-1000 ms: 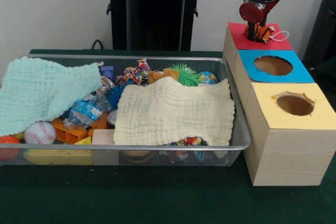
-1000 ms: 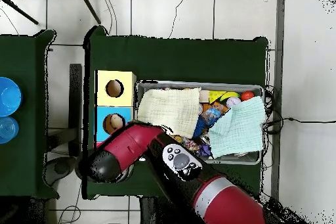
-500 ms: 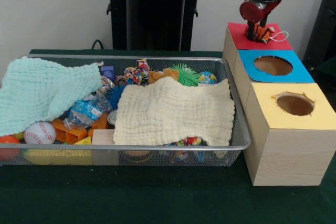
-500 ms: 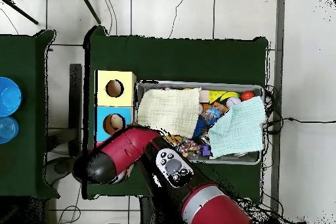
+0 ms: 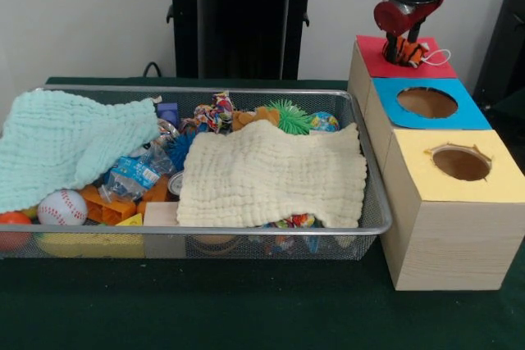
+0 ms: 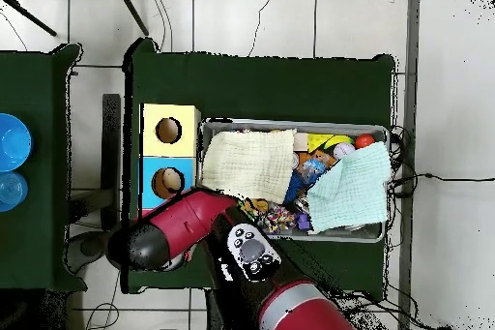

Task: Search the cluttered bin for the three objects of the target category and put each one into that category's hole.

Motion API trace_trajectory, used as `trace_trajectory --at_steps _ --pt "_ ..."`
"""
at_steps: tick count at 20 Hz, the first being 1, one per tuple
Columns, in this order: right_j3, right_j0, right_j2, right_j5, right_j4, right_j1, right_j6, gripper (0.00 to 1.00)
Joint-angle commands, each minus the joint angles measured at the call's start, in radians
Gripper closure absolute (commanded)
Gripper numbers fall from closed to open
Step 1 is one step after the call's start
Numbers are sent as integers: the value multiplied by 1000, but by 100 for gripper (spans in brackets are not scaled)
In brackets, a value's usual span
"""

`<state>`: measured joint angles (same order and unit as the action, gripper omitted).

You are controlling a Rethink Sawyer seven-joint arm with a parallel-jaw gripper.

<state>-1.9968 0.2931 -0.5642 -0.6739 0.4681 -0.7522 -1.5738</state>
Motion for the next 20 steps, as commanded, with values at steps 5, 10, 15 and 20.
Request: trace_trajectory --at_steps 5,10,15,20 --pt "100 -64 177 -45 -60 -20 -240 0" --pt "107 -105 214 -86 -93 -79 -244 0" --pt "132 -141 259 -141 -105 -122 -231 0" --pt "144 -176 301 -156 -116 -152 -228 0"
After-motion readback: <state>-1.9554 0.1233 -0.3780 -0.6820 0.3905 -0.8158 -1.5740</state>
